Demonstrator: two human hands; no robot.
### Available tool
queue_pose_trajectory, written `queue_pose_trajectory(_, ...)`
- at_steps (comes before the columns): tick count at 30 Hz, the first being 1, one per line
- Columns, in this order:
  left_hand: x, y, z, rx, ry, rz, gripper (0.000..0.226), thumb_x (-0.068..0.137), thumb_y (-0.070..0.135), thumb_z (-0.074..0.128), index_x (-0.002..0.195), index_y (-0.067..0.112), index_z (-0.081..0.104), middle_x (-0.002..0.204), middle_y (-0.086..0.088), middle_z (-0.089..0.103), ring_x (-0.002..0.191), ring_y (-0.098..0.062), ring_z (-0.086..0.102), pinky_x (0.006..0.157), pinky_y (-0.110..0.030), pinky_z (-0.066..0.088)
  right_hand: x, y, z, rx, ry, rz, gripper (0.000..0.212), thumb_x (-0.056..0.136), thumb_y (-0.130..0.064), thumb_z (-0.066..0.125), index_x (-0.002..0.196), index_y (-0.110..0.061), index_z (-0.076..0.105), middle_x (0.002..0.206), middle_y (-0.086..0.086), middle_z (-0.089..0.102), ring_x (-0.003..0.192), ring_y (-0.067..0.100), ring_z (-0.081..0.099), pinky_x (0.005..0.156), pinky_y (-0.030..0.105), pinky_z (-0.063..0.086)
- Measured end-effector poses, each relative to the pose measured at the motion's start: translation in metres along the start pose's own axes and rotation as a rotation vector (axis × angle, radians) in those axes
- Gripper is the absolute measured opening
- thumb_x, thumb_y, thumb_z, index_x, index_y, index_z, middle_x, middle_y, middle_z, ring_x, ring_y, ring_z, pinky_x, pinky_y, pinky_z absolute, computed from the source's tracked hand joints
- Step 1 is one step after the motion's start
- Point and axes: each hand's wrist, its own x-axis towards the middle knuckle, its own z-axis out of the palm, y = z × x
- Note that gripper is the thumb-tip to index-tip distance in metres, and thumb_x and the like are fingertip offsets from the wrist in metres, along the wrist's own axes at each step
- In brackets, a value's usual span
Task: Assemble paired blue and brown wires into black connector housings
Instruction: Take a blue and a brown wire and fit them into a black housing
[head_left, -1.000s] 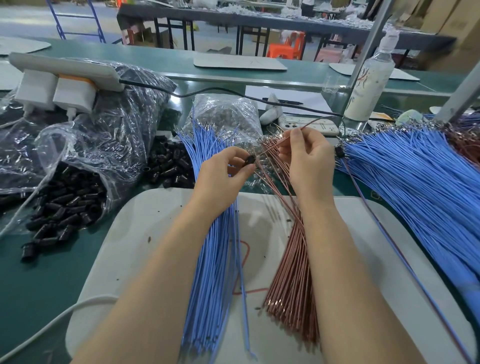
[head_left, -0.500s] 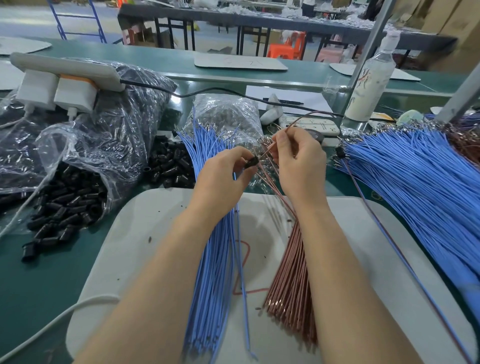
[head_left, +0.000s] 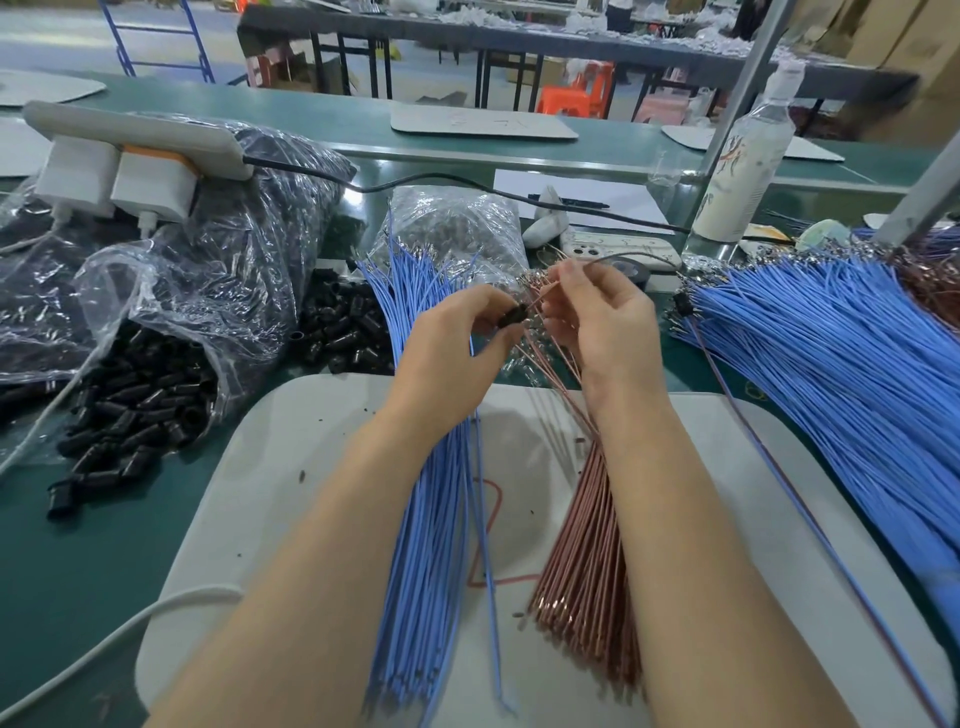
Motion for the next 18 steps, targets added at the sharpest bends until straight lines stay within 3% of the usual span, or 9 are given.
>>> queue_pose_trajectory(3,0.002,0.001,-0.001,-0.093,0.058,-0.037,0.006,0.089,0.018,0.064,0.092,0.024,0.064,0.081,0.017,0.064,0.075,0.006,0.056,0.072,-0.007,0.041,-0.006,0.005,0.010,-0.152,-0.123,-0.016,0.017,0.096,-0.023,0.055,0.086,-0.018,0.067,0.076,0.001,0.067,0.069,0.010,0.063,0.068,0.028,0.055)
queue_pose_trajectory(6,0.006,0.001,-0.006,-0.412,0.124,-0.231,0.003,0.090,0.019,0.063,0.088,0.021,0.064,0.075,0.011,0.068,0.070,-0.002,0.063,0.067,-0.019,0.052,-0.014,0.005,0.022,-0.266,-0.283,-0.013,0.027,0.098,-0.031,0.050,0.120,-0.018,0.058,0.091,0.006,0.070,0.084,0.018,0.070,0.077,0.036,0.059)
queue_pose_trajectory(8,0.008,-0.001,-0.012,-0.783,0.109,-0.427,0.010,0.091,0.019,0.060,0.084,0.013,0.064,0.066,0.005,0.066,0.056,-0.006,0.060,0.053,-0.018,0.049,-0.020,0.004,0.028,-0.380,-0.358,-0.081,0.042,0.096,-0.026,0.054,0.136,-0.016,0.044,0.083,0.007,0.070,0.075,0.015,0.070,0.072,0.032,0.059)
queue_pose_trajectory(10,0.008,-0.002,-0.017,-1.063,0.028,-0.579,0.017,0.085,0.027,0.062,0.080,0.011,0.064,0.066,0.001,0.060,0.053,-0.007,0.053,0.050,-0.016,0.044,-0.026,0.000,0.031,-0.518,-0.390,-0.241,0.046,0.095,-0.017,0.056,0.138,-0.016,0.040,0.064,-0.002,0.063,0.057,0.003,0.059,0.062,0.019,0.048)
queue_pose_trajectory(13,0.009,0.000,-0.019,-1.164,-0.081,-0.613,0.024,0.071,0.037,0.066,0.078,0.014,0.065,0.067,0.002,0.061,0.058,-0.009,0.057,0.050,-0.017,0.047,-0.029,-0.014,0.028,-0.619,-0.474,-0.337,0.042,0.093,-0.013,0.055,0.134,-0.018,0.044,0.054,-0.010,0.054,0.051,-0.001,0.049,0.057,0.010,0.036)
queue_pose_trajectory(18,0.008,-0.001,-0.018,-1.154,-0.159,-0.625,0.032,0.079,0.037,0.056,0.095,0.010,0.055,0.061,-0.003,0.056,0.048,-0.016,0.053,0.042,-0.021,0.044,-0.040,-0.031,0.024,-0.661,-0.585,-0.275,0.037,0.096,-0.014,0.052,0.132,-0.021,0.044,0.056,-0.003,0.062,0.052,-0.001,0.053,0.067,0.019,0.042)
